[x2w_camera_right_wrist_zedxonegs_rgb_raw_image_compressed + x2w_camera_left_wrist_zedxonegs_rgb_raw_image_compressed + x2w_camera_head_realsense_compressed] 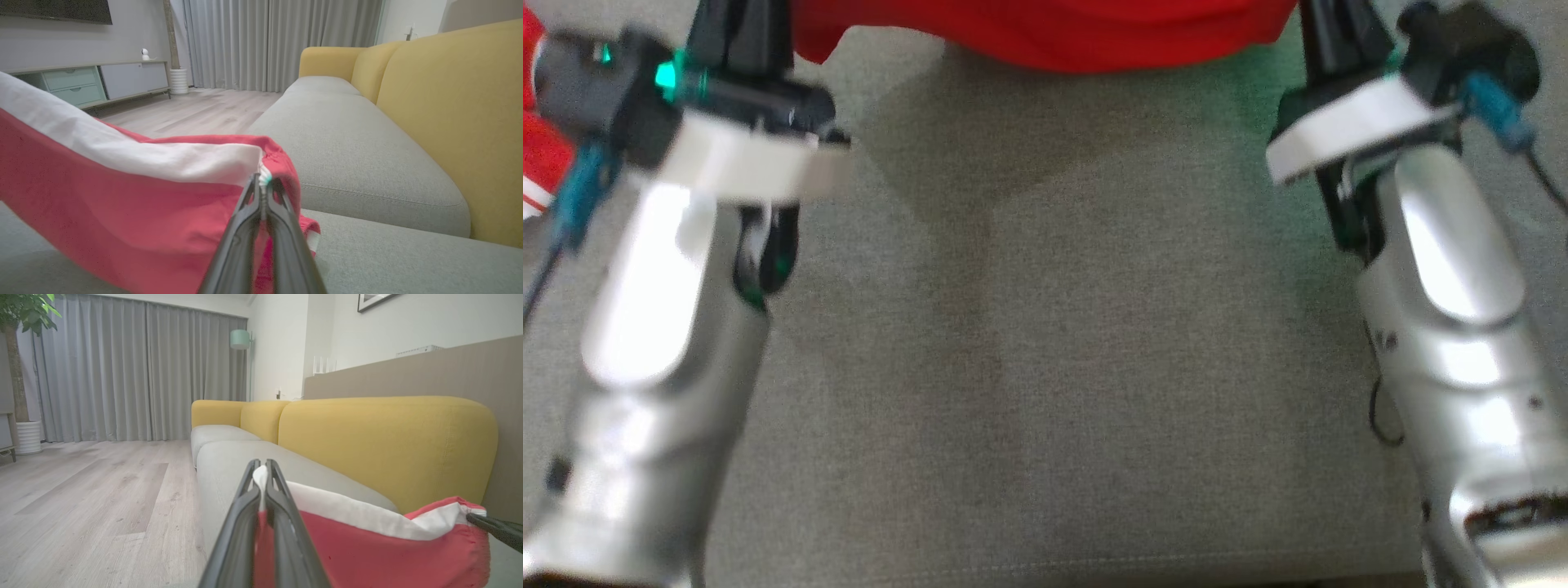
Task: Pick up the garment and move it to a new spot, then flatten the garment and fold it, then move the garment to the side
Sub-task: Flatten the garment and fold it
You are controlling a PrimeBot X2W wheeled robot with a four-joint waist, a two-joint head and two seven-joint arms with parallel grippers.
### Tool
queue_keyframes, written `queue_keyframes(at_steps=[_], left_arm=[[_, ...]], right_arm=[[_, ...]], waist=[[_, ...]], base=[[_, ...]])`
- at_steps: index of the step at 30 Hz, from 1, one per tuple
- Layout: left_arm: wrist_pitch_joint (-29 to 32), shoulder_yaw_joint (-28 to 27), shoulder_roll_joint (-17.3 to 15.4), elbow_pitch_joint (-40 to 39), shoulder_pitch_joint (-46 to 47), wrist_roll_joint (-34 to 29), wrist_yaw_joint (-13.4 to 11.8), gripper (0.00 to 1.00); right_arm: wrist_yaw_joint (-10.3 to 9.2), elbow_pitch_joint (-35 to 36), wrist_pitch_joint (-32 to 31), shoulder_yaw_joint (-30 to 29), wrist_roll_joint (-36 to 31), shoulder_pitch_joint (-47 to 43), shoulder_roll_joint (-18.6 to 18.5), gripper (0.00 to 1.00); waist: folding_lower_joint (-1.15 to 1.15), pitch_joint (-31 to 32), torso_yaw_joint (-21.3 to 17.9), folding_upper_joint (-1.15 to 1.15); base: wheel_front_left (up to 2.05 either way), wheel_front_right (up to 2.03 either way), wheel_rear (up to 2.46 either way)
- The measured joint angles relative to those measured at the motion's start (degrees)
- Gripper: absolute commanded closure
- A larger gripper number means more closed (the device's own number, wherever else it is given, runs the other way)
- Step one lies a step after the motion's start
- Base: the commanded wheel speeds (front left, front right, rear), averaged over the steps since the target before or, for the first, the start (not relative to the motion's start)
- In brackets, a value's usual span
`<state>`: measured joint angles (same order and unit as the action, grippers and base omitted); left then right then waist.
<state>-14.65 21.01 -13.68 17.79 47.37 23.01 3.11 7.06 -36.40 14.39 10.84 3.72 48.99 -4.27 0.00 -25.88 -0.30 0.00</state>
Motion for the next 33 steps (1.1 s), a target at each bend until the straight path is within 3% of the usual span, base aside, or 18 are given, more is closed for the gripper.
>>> queue_keyframes(at_steps=[10, 15, 23, 28, 33], left_arm=[[-0.09, -5.3, 3.7, -16.34, -22.55, -3.79, 1.02, 1.0], [-0.1, -5.46, 4.65, -21.85, -33.78, -5.37, 1.96, 1.0], [0.12, -4.17, 5.01, -30.06, -50.6, -5.86, 1.35, 1.0], [2.24, -3.41, 4.49, -31.33, -56.07, -5.13, 0.93, 1.0], [2.66, -2.53, 4.23, -26.21, -52.99, -4.24, 1.67, 1.0]], right_arm=[[0.0, 16.18, 0.0, -0.89, 2.52, -20.2, -0.45, 1.0], [0.0, 23.1, 0.01, -3.0, 2.82, -32.0, -0.45, 1.0], [0.0, 33.25, -2.2, -6.16, 2.9, -51.35, 0.01, 1.0], [0.0, 37.53, -5.65, -6.44, 3.53, -58.4, 0.4, 1.0], [0.0, 36.07, -6.37, -6.23, 5.01, -58.06, 0.92, 1.0]], waist=[[-0.01, 6.91, 0.7, 0.0], [-0.02, 12.59, 1.14, 0.0], [-0.02, 21.96, 0.99, 0.01], [-0.03, 24.31, -0.71, 0.01], [0.01, 22.59, -1.97, 0.01]], base=[[0.0, 0.0, 0.0], [0.0, 0.0, 0.0], [0.0, 0.0, 0.0], [0.0, 0.0, 0.0], [0.0, 0.0, 0.0]])
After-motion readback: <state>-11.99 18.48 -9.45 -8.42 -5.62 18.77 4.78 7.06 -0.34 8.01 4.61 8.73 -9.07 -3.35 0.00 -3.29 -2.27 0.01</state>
